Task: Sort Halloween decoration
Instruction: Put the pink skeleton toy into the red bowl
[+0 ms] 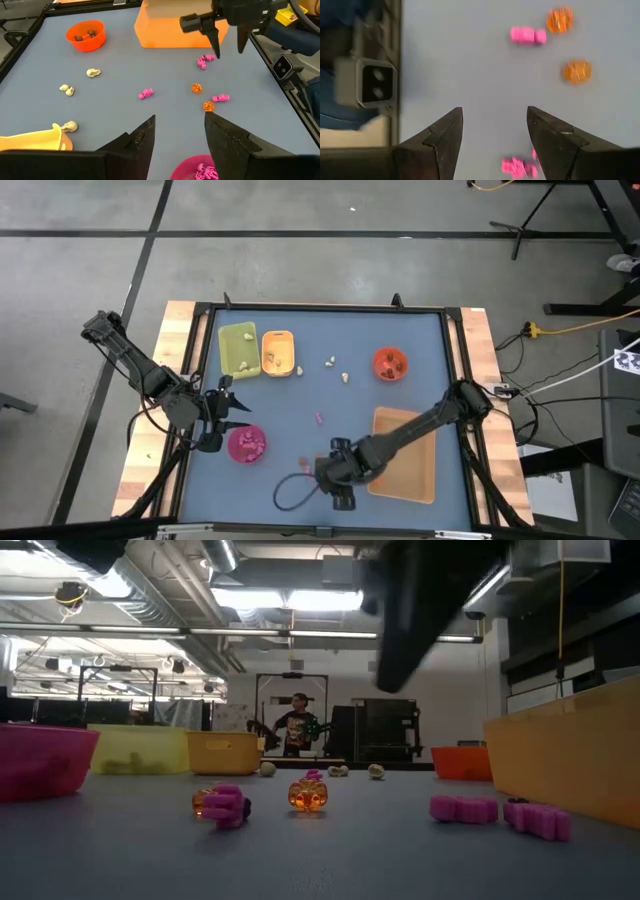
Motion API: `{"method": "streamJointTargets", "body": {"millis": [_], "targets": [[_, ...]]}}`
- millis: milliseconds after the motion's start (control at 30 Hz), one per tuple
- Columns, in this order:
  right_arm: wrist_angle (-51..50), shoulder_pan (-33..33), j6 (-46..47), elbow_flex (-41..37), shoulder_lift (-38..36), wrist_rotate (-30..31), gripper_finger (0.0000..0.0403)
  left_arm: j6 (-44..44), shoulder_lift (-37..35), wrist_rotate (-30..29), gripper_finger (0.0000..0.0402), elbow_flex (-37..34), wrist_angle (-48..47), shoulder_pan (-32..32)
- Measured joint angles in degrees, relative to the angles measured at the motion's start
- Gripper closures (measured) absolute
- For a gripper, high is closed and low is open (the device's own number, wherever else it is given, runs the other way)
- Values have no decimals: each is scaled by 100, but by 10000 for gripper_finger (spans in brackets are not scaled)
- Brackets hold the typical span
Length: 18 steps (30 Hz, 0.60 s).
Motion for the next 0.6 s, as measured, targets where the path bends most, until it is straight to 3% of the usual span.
{"method": "streamJointTargets", "body": {"millis": [200, 600], "targets": [[-558, 192, 546, 0, 0, 881, 185, 0, 0, -2, 246, 0, 2, 0], [-570, 50, 708, -416, 4, 543, 185, -9, 0, -2, 246, 0, 4, 0]]}}
